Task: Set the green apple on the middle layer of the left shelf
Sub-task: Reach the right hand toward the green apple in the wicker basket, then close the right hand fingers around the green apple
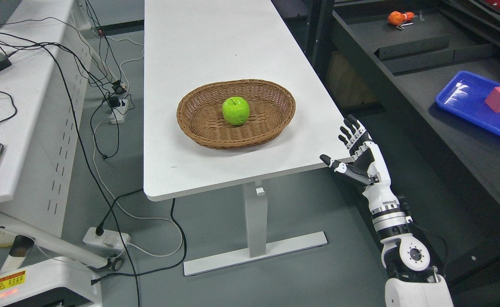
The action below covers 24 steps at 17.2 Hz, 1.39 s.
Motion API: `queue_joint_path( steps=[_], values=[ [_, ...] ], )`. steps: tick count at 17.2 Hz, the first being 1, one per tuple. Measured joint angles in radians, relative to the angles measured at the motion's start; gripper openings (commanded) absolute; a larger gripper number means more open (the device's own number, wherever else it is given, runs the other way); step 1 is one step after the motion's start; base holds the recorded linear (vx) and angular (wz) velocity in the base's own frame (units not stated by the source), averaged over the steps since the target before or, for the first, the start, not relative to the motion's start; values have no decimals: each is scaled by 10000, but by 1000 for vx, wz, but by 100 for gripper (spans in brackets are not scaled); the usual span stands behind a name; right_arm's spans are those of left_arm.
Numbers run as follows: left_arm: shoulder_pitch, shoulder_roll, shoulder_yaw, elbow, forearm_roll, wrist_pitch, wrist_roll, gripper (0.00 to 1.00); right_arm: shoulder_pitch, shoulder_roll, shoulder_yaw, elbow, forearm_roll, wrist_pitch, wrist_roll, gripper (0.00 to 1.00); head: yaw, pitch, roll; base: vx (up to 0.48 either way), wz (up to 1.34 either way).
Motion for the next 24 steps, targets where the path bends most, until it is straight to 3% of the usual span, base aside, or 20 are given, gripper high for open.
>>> queue_joint_path(
  steps=[6, 8, 13, 17, 24],
  values=[
    [0, 0, 0, 0, 0, -50, -1, 100, 10, 0, 16, -89, -38, 45, 105, 100, 0, 0, 0, 0, 0],
    [0, 0, 0, 0, 0, -67, -1, 100, -52, 0, 50, -154, 48, -462, 158, 100, 0, 0, 0, 0, 0],
    [1, 0, 0, 0, 0, 1, -1, 100, -656, -277, 378, -375, 3393, -1197, 274, 100, 0, 0, 0, 8, 2],
    [-1, 0, 0, 0, 0, 4, -1, 100, -1019, -528, 627, -652, 5104, -2228, 206, 100, 0, 0, 0, 93, 13],
    [-2, 0, 0, 0, 0, 7, -2, 100, -2203, -941, 1579, -722, 6591, -523, 1951, 100, 0, 0, 0, 183, 71]
  ],
)
